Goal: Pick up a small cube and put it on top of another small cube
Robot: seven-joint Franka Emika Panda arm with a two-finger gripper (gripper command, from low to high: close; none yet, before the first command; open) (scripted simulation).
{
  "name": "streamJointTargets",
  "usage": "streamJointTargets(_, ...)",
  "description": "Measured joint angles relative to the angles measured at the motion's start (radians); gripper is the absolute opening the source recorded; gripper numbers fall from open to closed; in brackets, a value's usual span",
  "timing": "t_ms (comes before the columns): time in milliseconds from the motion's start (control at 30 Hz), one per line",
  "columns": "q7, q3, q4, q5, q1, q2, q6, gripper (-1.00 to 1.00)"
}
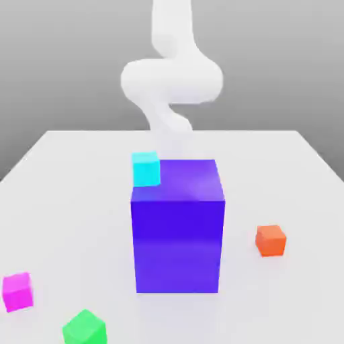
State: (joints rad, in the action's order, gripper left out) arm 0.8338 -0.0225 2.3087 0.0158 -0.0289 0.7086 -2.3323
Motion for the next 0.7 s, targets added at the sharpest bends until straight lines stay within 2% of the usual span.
streamJointTargets(700,0.285,-0.204,0.074,0.132,-0.244,-0.768,-0.274,0.0)
